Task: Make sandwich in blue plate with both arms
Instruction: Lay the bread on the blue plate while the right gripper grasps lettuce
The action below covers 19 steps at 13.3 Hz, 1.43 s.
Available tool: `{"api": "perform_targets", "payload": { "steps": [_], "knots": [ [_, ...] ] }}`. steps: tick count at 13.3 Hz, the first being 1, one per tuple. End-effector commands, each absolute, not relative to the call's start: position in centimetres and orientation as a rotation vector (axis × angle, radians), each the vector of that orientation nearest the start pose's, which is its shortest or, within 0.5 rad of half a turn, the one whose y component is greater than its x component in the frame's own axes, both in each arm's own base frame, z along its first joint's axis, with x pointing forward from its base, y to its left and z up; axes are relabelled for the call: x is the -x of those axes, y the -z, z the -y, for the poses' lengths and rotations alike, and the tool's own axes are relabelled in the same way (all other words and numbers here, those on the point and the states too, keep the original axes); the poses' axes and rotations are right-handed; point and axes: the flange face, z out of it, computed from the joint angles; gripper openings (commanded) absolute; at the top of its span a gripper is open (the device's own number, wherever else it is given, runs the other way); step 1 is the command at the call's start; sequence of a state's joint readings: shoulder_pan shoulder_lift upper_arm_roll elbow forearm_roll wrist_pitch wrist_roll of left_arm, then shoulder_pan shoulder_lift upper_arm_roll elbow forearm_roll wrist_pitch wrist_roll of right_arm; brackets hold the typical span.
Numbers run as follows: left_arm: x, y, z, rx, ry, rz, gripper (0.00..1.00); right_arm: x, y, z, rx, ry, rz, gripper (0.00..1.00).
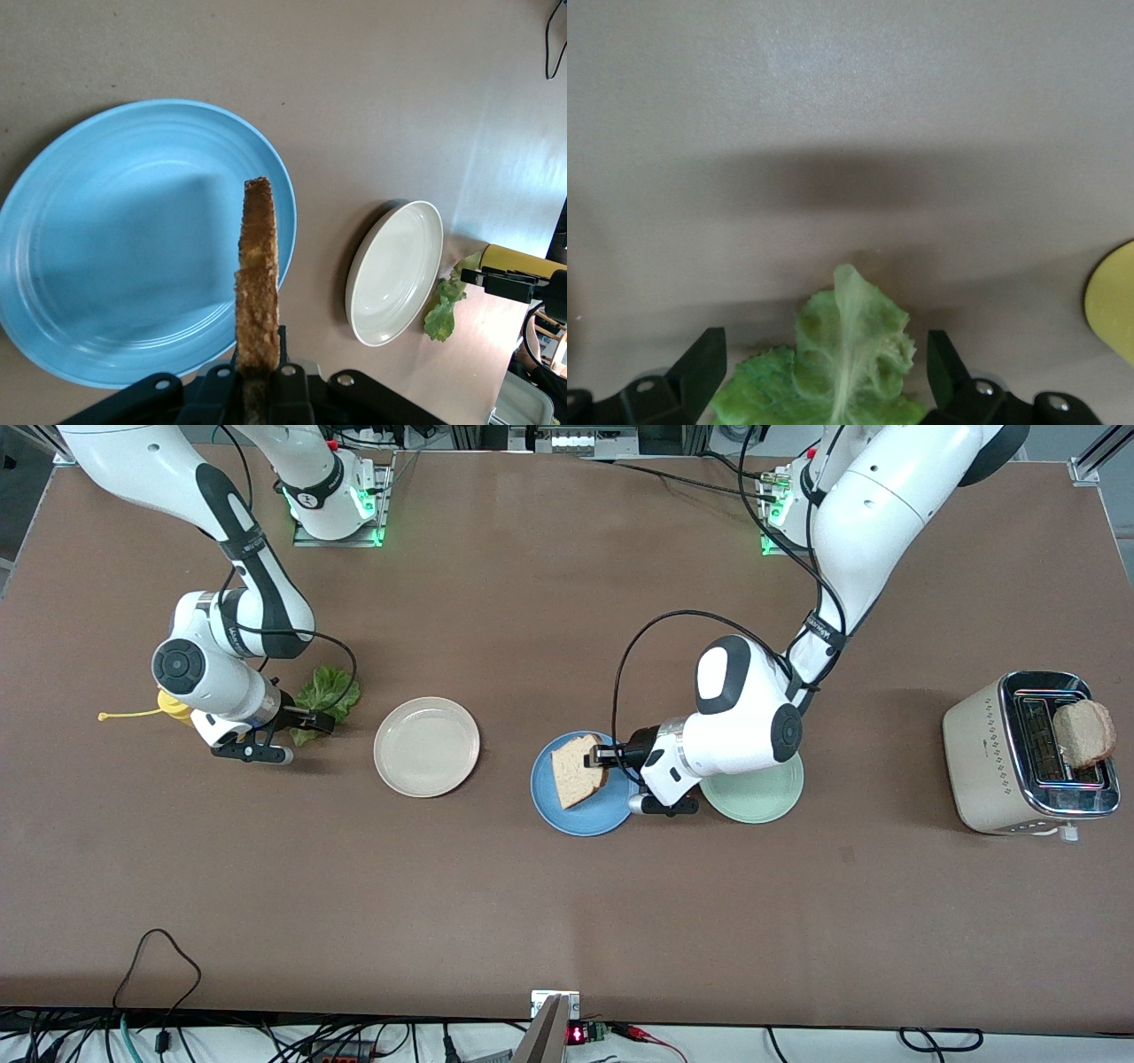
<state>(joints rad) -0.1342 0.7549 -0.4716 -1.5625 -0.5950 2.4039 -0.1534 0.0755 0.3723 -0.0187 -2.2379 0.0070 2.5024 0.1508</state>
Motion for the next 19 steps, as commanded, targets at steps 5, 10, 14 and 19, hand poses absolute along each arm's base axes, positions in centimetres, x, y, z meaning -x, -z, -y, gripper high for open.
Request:
{"api": "perform_targets", "payload": {
  "steps": [5,10,14,19],
  "knots": [
    [-62.1,-23.6,36.8,-2.385,0.235,-0.181,0.23,-53.3,-18.7,-2.3,3.148,-0.156,-0.087,0.38],
    [-62.2,-23.3,36.6,-2.372,0.238,-0.188,1.0,-53.4,-18.8,-1.6,3.146,-0.156,-0.041,0.03],
    [-62.9,-23.0,35.2,-2.379,0.229,-0.205,1.0,-53.7,-19.1,-1.4,3.146,-0.147,-0.019,0.01],
    [-65.6,-23.1,28.8,-2.493,0.184,-0.229,1.0,-57.2,-23.9,-1.5,3.141,-0.226,-0.026,0.01]
  ]
}}
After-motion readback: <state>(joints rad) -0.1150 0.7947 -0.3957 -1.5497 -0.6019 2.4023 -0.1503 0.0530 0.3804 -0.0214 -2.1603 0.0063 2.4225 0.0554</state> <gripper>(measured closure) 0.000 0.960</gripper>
